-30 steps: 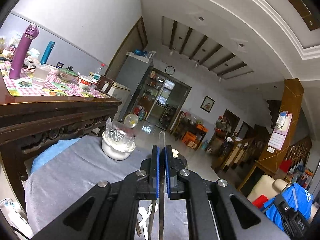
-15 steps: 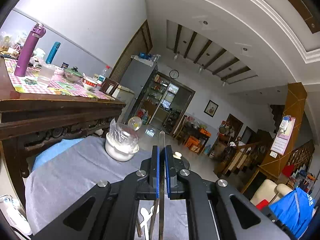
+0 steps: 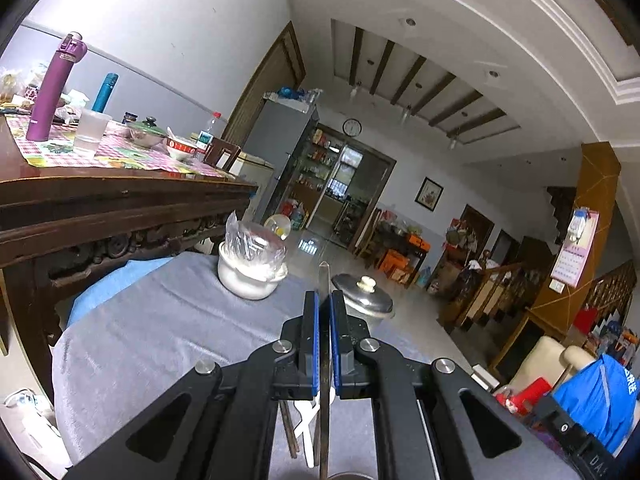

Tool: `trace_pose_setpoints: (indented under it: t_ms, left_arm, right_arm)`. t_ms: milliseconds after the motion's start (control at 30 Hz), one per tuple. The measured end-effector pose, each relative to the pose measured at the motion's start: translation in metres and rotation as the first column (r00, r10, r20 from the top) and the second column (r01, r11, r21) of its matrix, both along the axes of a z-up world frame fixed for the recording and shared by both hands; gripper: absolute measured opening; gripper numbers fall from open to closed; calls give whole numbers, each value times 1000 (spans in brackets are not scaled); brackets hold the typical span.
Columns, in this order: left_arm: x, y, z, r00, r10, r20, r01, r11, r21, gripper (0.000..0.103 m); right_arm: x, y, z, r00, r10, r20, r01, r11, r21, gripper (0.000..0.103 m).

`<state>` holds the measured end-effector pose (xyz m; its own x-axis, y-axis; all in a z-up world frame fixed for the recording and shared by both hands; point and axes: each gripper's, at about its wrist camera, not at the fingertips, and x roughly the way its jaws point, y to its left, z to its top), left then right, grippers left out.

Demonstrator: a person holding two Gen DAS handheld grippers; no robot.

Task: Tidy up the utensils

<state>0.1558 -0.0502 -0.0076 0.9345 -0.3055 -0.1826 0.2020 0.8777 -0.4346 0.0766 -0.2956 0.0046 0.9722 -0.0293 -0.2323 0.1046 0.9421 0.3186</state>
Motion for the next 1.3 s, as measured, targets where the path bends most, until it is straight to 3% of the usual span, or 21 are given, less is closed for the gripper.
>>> trace_pose_setpoints:
  t_ms: [400, 633, 700, 733, 767, 800, 867, 1033, 1300]
  left_arm:
    - [-8, -1, -5, 998, -58, -9, 59, 995, 85, 6]
    - [-11, -3, -7, 992, -118, -33, 122, 978, 167, 7]
    - [-10, -4, -7, 985, -166, -54, 173, 968, 180, 20]
    - [-10, -4, -7, 983, -174, -57, 182, 965, 187, 34]
    - [-12, -5, -6, 981, -186, -55, 194, 961, 198, 46]
    - [-13, -5, -6, 981, -190, -49, 196, 960, 202, 50]
    - [-17, -3, -3, 983, -181, -28, 183, 960, 213, 52]
    - [-11, 17, -4, 991, -126, -40, 131, 976, 176, 53]
    - [11, 58, -15, 993, -9, -114, 20, 995, 99, 53]
  right_arm:
    - [-2, 3, -5, 999, 23, -41, -23, 1000, 7, 7]
    - [1, 5, -9, 993, 77, -84, -75, 997, 25, 8]
    - [1, 4, -9, 991, 97, -87, -94, 995, 41, 12]
    - [1, 4, -10, 990, 107, -88, -103, 993, 51, 16]
    - [0, 4, -11, 990, 111, -88, -106, 993, 59, 31]
    - [-2, 2, -11, 991, 112, -77, -107, 992, 72, 46]
    - [-8, -2, -10, 995, 98, -35, -94, 991, 91, 52]
    - [-20, -22, -7, 1000, 1, 24, -5, 989, 147, 52]
    - [-26, -57, -14, 994, -106, 10, 101, 965, 244, 52]
